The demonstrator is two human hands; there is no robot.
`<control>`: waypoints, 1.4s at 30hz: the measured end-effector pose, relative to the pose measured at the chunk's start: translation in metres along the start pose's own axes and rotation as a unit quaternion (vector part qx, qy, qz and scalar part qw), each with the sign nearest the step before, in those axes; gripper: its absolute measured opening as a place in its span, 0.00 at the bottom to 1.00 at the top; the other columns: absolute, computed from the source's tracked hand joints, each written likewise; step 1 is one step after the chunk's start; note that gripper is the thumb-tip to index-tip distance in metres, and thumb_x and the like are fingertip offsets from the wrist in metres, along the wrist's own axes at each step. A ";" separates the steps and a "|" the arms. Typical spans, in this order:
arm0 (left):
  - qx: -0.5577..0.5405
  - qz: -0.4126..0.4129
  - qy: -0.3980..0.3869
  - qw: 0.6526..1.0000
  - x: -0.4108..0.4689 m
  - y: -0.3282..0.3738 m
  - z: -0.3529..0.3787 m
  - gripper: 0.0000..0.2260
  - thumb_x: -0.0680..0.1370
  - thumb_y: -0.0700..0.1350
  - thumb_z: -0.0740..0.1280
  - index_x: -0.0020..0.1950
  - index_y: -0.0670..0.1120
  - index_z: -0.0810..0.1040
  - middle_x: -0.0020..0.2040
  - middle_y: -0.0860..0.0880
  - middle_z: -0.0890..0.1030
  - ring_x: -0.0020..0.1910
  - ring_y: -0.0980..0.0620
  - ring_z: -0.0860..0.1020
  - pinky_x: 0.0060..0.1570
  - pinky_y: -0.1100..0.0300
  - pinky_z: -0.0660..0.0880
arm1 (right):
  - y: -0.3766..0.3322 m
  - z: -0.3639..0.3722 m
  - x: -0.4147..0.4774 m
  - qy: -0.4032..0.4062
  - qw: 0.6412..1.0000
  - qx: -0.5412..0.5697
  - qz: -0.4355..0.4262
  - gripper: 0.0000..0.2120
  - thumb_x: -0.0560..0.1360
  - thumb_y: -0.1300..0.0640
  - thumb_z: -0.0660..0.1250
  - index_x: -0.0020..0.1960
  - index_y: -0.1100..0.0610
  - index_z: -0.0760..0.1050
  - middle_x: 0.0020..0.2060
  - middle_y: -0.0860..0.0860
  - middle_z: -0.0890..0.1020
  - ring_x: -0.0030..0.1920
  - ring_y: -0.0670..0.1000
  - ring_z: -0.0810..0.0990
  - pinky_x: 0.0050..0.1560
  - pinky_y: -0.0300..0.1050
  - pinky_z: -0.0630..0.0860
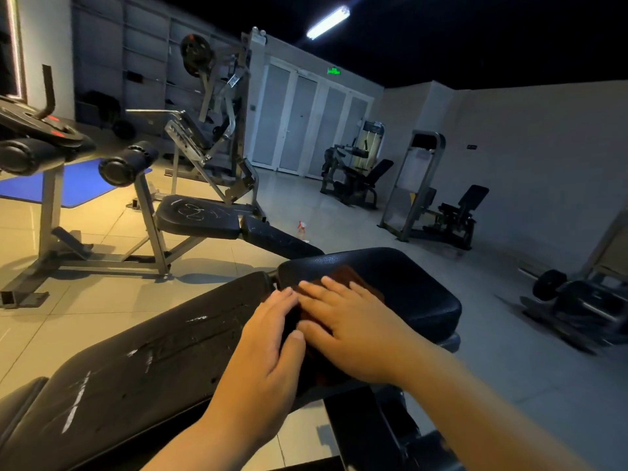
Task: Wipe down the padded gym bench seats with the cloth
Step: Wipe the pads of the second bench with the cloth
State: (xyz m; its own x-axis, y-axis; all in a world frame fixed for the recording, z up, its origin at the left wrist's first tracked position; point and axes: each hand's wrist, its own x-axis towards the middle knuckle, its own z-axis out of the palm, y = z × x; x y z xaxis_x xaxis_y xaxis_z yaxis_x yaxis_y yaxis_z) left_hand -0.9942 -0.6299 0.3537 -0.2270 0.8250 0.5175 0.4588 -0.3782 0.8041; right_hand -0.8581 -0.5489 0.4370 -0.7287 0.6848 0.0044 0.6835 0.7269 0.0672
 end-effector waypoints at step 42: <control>0.040 -0.065 -0.032 0.997 -0.025 0.020 -0.044 0.20 0.83 0.57 0.51 0.74 0.69 0.56 0.74 0.72 0.58 0.72 0.73 0.58 0.70 0.69 0.60 | -0.024 -0.018 0.033 -0.142 0.953 0.249 -0.095 0.20 0.81 0.48 0.66 0.72 0.39 0.71 0.76 0.37 0.66 0.77 0.41 0.60 0.78 0.52 0.57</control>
State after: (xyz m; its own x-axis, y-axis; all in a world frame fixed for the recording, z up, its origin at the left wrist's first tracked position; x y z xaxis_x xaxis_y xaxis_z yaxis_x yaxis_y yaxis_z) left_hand -1.0174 -0.6764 0.3696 -0.2343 0.8909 0.3890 0.4976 -0.2338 0.8353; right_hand -0.8994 -0.5444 0.4534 -0.8486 0.4740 -0.2349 0.5275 0.7255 -0.4420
